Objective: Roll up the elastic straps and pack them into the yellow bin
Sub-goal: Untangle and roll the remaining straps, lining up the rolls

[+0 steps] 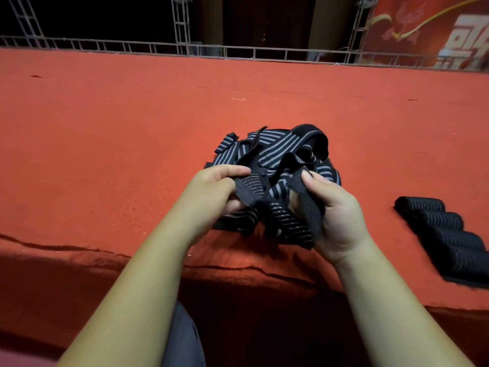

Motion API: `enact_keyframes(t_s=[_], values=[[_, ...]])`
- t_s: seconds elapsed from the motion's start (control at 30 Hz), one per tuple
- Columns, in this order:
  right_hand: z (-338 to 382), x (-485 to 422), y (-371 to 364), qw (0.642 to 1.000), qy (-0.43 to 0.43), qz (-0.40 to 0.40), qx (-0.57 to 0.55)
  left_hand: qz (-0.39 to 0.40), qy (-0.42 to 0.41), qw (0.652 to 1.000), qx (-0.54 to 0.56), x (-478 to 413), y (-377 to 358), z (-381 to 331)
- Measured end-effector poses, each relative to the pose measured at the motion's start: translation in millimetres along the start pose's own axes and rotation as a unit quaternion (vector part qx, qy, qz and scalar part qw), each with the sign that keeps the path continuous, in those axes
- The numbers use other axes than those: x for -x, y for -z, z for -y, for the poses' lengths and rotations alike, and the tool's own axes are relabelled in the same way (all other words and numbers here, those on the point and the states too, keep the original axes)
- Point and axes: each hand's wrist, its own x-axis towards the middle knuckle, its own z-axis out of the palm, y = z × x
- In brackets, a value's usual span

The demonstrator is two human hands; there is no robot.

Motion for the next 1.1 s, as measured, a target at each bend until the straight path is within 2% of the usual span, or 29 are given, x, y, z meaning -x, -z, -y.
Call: enact_keyframes(t_s=[0.1, 0.17, 0.27, 0.4, 0.47, 0.53, 0.73, 0.93, 1.1], values=[[12.1, 6.6, -7.6, 0.999, 0.038, 0.011, 0.023, 0.038, -0.039, 0.998, 0.034, 5.0, 1.3, -9.0], [22.5, 12.9, -16.1, 0.997, 0.062, 0.003, 0.033, 0.020, -0.061, 0.997, 0.035, 11.6, 3.4, -20.2], [39.7, 23.9, -30.5, 0.995, 0.092, -0.001, 0.049, -0.043, -0.112, 0.991, -0.057, 22.9, 3.6, -43.0], [65.9, 37.0, -52.8, 0.987, 0.134, -0.015, 0.085, -0.128, -0.210, 0.954, -0.171, 36.3, 1.4, -74.8], [80.5, 42.3, -65.1, 0.980, 0.162, -0.025, 0.109, -0.135, -0.252, 0.939, -0.189, 42.0, 3.0, -89.8], [94.6, 46.4, -77.3, 0.974, 0.189, -0.033, 0.120, -0.118, -0.273, 0.940, -0.168, 45.4, 3.6, -104.8], [120.6, 54.7, -102.9, 0.950, 0.230, -0.041, 0.205, -0.119, -0.302, 0.935, -0.142, 59.1, -6.9, -147.6], [113.8, 60.0, -98.5, 0.942, 0.202, -0.059, 0.263, -0.096, -0.299, 0.945, -0.094, 70.0, -19.6, -162.0], [109.9, 60.2, -81.1, 0.965, 0.167, -0.072, 0.186, -0.039, -0.269, 0.960, -0.072, 70.8, -35.9, -153.7]])
